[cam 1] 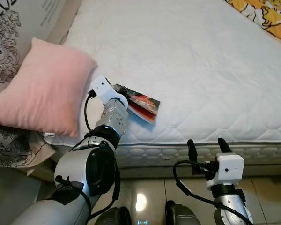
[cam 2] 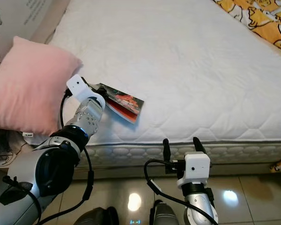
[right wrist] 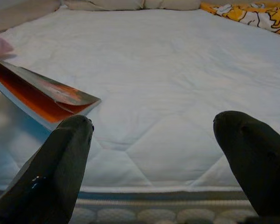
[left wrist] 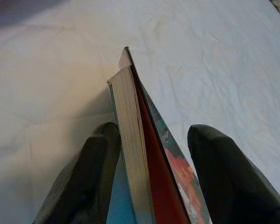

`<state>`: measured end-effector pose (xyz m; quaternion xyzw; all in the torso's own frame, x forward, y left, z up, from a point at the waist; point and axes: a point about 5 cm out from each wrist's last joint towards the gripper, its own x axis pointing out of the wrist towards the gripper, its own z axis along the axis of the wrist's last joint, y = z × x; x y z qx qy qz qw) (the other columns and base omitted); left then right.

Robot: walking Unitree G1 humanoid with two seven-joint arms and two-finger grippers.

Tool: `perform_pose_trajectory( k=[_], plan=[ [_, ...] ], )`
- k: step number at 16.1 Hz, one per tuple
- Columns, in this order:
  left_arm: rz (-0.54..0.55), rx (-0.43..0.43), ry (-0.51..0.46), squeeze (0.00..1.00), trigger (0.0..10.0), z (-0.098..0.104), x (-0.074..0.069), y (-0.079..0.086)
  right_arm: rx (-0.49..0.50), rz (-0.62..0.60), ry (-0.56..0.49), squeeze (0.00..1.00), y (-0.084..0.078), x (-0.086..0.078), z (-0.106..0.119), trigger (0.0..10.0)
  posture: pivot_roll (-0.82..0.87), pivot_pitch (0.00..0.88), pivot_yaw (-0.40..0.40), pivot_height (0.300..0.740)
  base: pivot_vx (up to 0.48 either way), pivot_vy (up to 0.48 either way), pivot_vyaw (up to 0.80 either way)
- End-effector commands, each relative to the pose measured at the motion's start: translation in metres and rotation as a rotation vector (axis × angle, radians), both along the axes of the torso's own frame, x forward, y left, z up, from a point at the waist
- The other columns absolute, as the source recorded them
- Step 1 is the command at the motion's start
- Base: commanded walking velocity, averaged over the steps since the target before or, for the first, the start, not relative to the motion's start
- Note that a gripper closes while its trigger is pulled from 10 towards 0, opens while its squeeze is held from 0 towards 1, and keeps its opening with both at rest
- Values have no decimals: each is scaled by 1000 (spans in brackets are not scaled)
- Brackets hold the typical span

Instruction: Clean up the room

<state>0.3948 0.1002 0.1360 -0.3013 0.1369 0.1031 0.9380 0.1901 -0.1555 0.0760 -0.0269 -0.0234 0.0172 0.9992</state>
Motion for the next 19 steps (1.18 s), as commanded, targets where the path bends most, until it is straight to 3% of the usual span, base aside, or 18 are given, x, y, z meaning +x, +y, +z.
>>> perform_pose_trajectory(
  k=[1, 4, 5, 6, 8, 10, 11, 12, 13, 14, 17, 19],
  plan=[
    [3, 54, -45, 1000, 10000, 16, 6, -1, -4, -5, 4, 157, 0, -2, 0, 10000, -273, 172, 67, 736, 0, 0, 0],
    [-25, 159, -94, 1000, 9843, 27, 10, 0, -3, -8, 2, 157, 1, 0, 1, 10000, -270, 170, 68, 736, 0, 0, 0],
    [-30, 257, -118, 1000, 9843, 33, 11, 4, -2, -8, 2, 153, 1, 1, 1, 10000, -266, 169, 68, 736, 0, 0, 0],
    [-27, 304, -124, 1000, 10000, 36, 12, 6, -2, -7, 2, 157, 2, 2, 1, 10000, -264, 169, 67, 736, 0, 0, 0],
    [-41, 508, -205, 1000, 10000, 53, 16, 7, -2, -4, 1, 157, 2, 3, 1, 10000, -258, 167, 68, 736, 0, 0, 0],
    [-53, 551, -226, 1000, 10000, 58, 17, 5, -2, -4, 1, 157, 2, 4, 0, 10000, -256, 167, 69, 736, 0, 0, 0],
    [-125, 634, -269, 867, 10000, 61, 17, -4, -1, -3, -6, 161, 2, 7, 1, 10000, -249, 158, 65, 736, 0, 0, 0],
    [-147, 670, -286, 867, 10000, 62, 17, -7, -1, -4, -10, 161, 2, 8, 2, 10000, -249, 158, 65, 736, 0, 0, 0],
    [-194, 724, -343, 0, 10000, 62, 15, -9, -3, -6, -27, 161, 1, 13, 5, 10000, -236, 146, 61, 736, 0, 0, 0],
    [-210, 743, -369, 0, 10000, 61, 14, -8, -4, -8, -34, 165, 0, 15, 6, 10000, -234, 144, 61, 736, 0, 0, 0],
    [-231, 813, -465, 0, 10000, 53, 7, 19, -10, 4, -58, 165, -1, 32, 8, 10000, -170, 96, 55, 736, 0, 0, 0],
    [-260, 881, -510, 0, 10000, 38, -8, 33, -2, 3, -72, 165, 1, 49, 9, 10000, -136, 84, 57, 736, 0, 0, 0]
  ],
)
